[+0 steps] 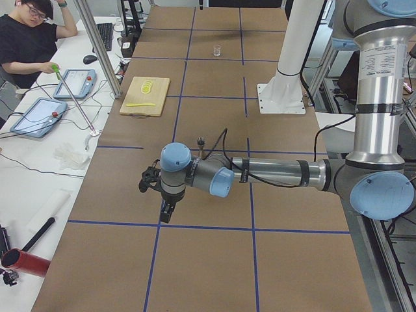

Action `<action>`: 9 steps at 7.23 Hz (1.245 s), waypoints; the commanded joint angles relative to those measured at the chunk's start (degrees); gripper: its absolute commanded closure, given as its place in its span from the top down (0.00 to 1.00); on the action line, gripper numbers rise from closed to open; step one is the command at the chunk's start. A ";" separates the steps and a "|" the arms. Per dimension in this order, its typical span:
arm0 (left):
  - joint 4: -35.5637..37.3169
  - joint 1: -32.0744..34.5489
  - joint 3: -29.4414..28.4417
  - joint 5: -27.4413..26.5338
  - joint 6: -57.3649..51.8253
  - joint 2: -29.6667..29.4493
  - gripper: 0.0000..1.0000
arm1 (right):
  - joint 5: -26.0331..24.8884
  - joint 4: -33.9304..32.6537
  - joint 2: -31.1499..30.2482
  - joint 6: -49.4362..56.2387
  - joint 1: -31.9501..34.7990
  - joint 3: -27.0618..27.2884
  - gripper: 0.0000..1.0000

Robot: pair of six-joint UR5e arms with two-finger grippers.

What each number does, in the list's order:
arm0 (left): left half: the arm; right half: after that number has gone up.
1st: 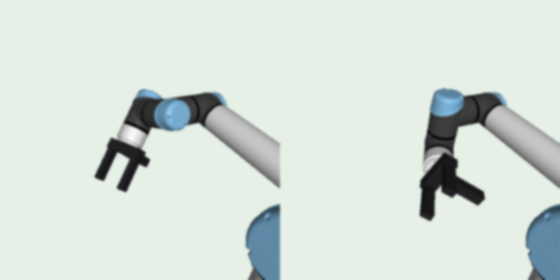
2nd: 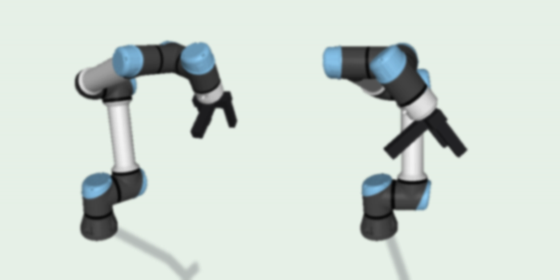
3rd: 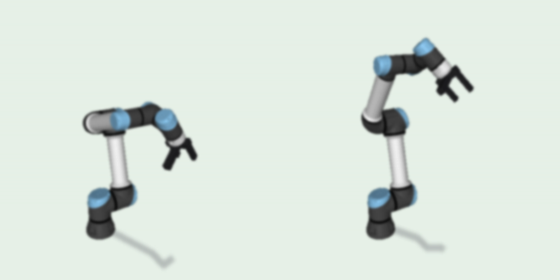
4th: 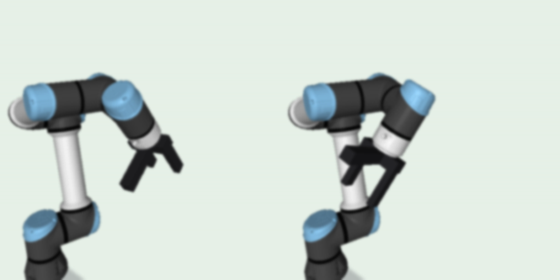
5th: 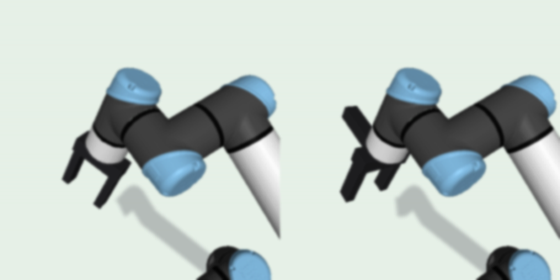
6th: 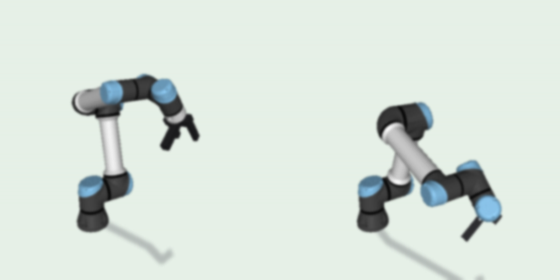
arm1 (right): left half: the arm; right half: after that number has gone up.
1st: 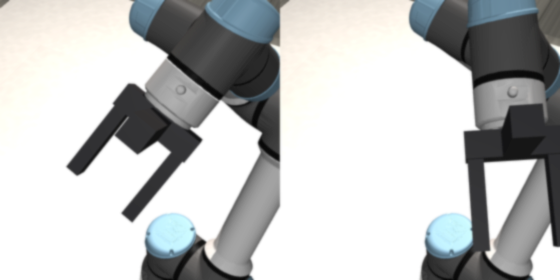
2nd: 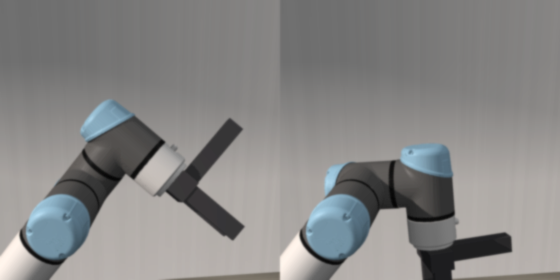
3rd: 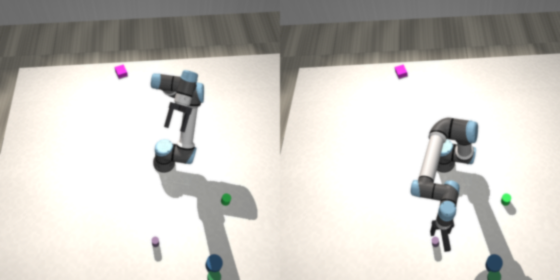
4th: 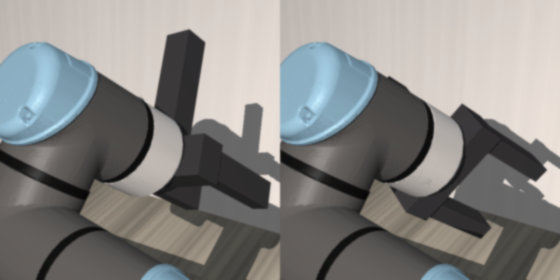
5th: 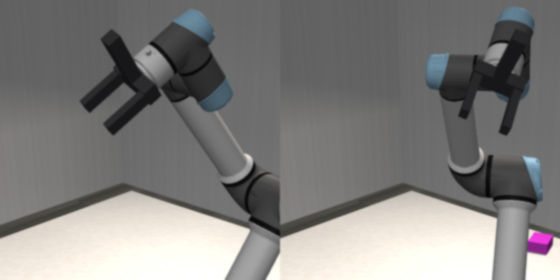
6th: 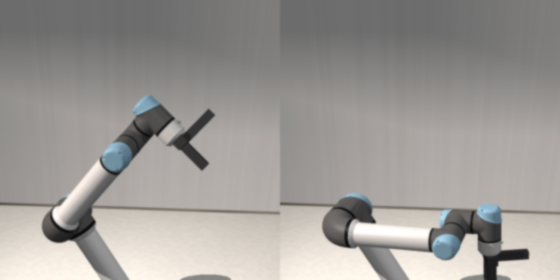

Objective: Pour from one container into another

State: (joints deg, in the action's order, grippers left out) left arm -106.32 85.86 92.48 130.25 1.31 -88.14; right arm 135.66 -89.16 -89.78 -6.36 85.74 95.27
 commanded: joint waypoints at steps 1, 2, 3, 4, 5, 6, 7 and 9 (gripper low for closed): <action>-0.03 0.45 -0.72 0.09 -0.34 -0.19 1.00 | 2.41 1.10 -1.36 -0.23 1.61 -1.05 1.00; 0.84 0.37 -0.54 0.18 -0.08 -0.28 1.00 | 2.42 3.10 -2.24 -0.23 2.32 -1.40 1.00; 2.33 0.37 -0.54 0.26 0.01 -0.28 1.00 | 2.50 3.99 -2.68 -0.23 2.76 -2.10 1.00; 4.60 0.63 -0.45 0.44 -0.16 -0.19 1.00 | 2.59 4.08 -3.21 -0.23 3.03 -2.11 1.00; 4.54 2.28 -0.54 0.53 -0.43 0.50 1.00 | 2.51 5.39 -4.34 -0.14 3.38 -2.19 1.00; 4.71 2.91 -0.72 2.97 -0.43 0.77 1.00 | 2.42 7.32 -5.31 -0.23 3.64 -2.89 1.00; 4.72 2.91 -0.72 3.86 -0.34 0.95 1.00 | 2.42 7.77 -5.41 -0.23 4.17 -3.85 1.00; 4.63 2.91 -0.72 3.87 -0.43 0.95 1.00 | 2.42 7.78 -5.06 -0.32 4.61 -3.86 1.00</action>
State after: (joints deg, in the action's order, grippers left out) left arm -101.68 88.71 91.77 133.89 0.94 -87.24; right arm 138.08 -81.55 -94.98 -6.61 90.07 91.53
